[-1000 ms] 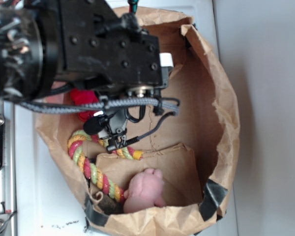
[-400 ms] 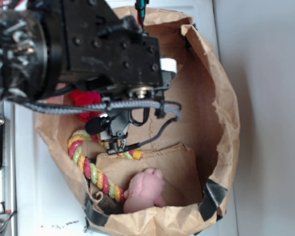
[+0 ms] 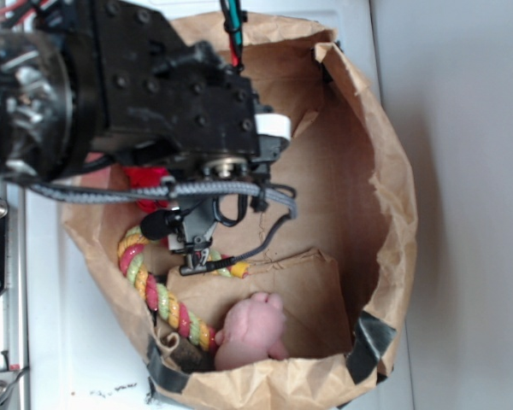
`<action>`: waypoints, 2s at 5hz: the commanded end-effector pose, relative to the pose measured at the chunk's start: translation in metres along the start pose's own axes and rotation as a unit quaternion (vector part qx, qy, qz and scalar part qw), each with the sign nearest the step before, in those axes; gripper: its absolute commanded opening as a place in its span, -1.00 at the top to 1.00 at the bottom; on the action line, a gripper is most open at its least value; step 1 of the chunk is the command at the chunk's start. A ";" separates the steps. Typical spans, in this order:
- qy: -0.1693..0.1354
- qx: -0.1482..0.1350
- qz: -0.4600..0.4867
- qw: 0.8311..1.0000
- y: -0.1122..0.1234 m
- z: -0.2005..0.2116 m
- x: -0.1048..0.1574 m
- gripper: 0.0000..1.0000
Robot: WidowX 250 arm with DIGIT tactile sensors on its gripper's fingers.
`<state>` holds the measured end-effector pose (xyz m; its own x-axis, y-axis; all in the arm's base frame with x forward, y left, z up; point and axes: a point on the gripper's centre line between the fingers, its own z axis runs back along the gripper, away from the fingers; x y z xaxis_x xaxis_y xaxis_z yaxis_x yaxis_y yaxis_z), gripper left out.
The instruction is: Grab the red paper.
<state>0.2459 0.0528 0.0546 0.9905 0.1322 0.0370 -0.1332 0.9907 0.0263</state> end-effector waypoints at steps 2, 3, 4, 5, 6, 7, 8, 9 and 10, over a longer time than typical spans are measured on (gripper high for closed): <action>-0.046 -0.006 0.031 0.998 0.024 0.016 -0.004 -1.00; -0.047 -0.004 0.038 0.998 0.025 0.013 -0.003 -1.00; -0.045 0.003 0.034 0.998 0.021 0.008 -0.002 -1.00; -0.041 0.011 0.035 0.998 0.019 0.004 0.001 -1.00; -0.047 0.017 0.036 0.998 0.018 0.003 0.002 1.00; -0.050 0.021 0.041 0.998 0.018 0.004 0.003 1.00; -0.052 0.024 0.045 0.997 0.019 0.004 0.003 1.00; -0.054 0.026 0.048 0.997 0.019 0.004 0.004 1.00; -0.056 0.028 0.048 0.997 0.019 0.004 0.004 1.00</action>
<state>0.2435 0.0701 0.0469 0.9678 0.2257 0.1117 -0.2339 0.9700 0.0662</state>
